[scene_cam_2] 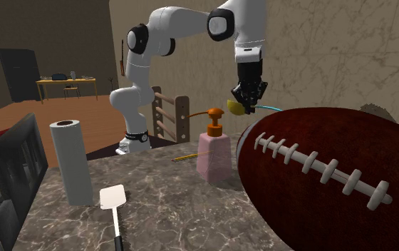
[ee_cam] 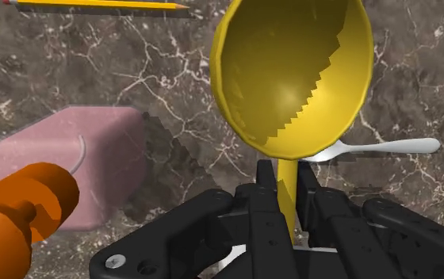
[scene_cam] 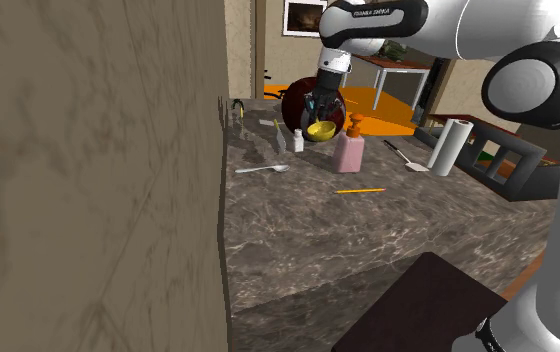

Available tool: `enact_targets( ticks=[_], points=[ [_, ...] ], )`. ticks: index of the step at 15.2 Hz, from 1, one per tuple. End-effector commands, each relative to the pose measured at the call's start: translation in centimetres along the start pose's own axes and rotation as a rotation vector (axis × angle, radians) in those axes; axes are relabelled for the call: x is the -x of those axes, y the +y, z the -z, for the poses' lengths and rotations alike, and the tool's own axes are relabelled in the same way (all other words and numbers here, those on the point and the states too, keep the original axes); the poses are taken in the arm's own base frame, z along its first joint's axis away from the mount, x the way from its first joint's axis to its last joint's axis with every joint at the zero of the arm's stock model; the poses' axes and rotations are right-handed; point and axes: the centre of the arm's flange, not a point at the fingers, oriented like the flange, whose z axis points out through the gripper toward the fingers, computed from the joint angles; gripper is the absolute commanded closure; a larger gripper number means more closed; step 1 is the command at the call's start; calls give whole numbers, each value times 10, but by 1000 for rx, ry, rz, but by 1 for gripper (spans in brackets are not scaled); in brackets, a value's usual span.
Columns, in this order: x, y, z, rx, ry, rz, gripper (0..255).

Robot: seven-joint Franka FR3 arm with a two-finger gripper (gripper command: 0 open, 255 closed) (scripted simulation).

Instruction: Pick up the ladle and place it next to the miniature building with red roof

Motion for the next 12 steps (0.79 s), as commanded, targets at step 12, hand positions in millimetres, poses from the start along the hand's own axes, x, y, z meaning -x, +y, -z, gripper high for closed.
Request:
enact_targets(
  ticks=[12],
  points=[
    [6, -12, 68, 0, 0, 0, 255]
  ],
)
